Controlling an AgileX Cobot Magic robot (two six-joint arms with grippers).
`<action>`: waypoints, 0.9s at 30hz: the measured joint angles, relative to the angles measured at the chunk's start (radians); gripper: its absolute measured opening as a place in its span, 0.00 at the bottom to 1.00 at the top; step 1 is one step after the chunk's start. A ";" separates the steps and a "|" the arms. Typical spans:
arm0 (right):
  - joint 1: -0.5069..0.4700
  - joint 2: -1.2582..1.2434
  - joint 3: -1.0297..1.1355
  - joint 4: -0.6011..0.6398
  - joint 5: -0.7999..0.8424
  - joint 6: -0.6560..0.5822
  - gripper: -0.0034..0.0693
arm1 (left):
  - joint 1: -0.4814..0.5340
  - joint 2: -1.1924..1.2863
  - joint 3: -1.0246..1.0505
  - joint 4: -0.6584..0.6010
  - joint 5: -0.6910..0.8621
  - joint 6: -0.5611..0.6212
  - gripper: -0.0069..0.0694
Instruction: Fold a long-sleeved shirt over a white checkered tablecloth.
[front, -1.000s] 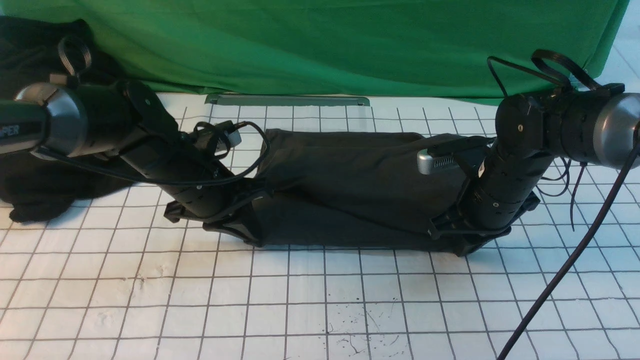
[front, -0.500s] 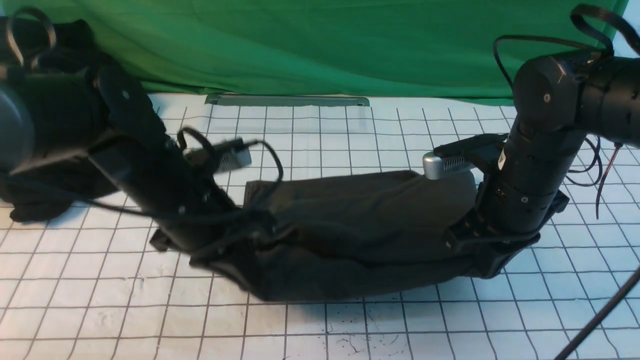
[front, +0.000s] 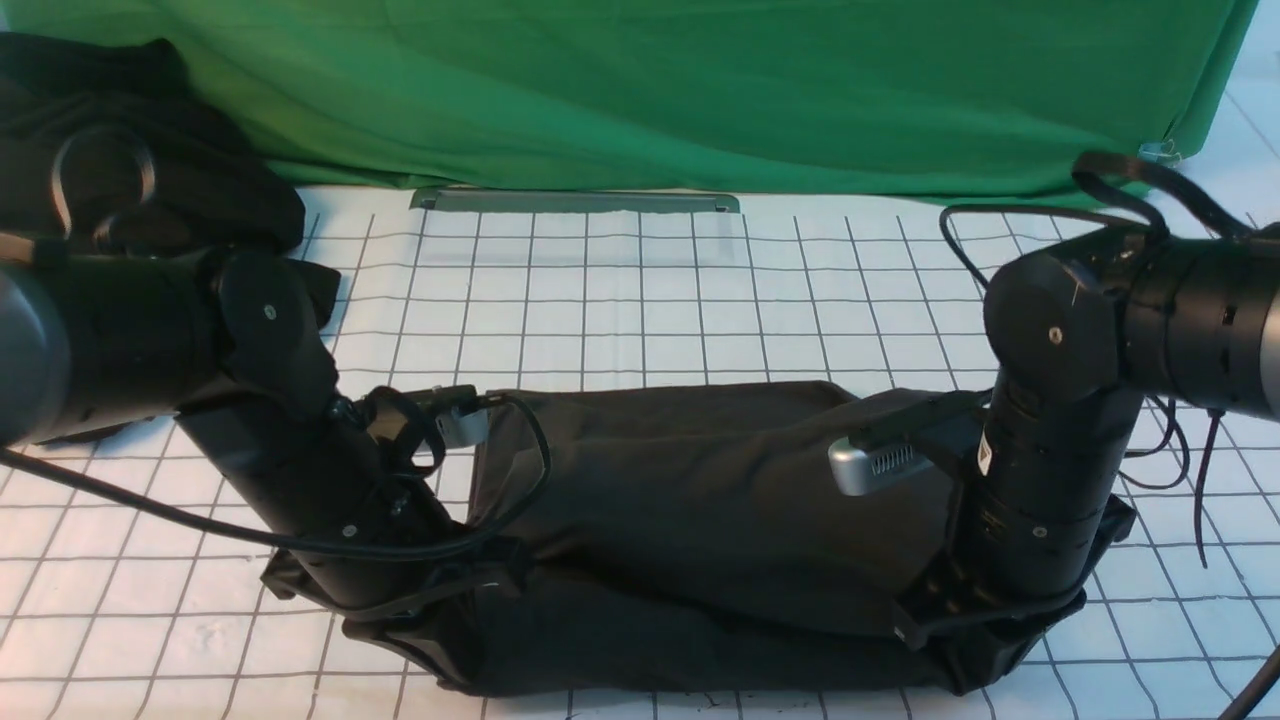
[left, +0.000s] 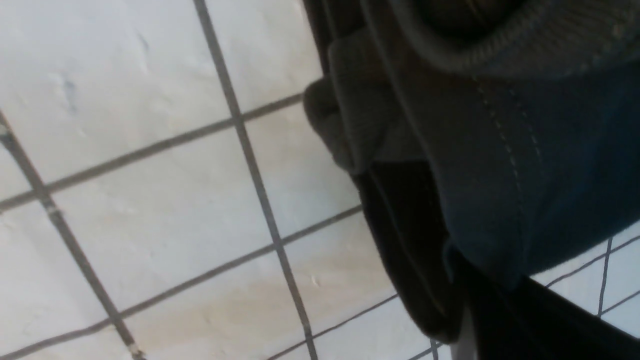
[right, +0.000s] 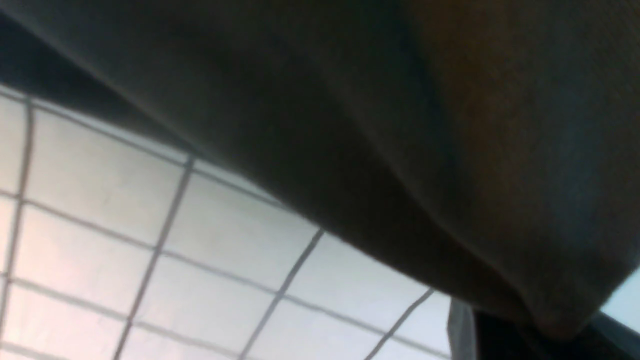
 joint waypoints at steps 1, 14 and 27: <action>0.000 -0.001 0.004 -0.010 -0.008 0.007 0.11 | 0.000 0.000 0.000 0.000 -0.001 0.000 0.10; 0.001 -0.001 -0.006 -0.053 -0.002 0.046 0.61 | 0.000 0.000 -0.001 0.002 0.040 -0.025 0.32; 0.001 -0.343 -0.074 -0.057 0.105 0.019 0.17 | 0.000 -0.205 -0.037 0.031 0.121 -0.048 0.80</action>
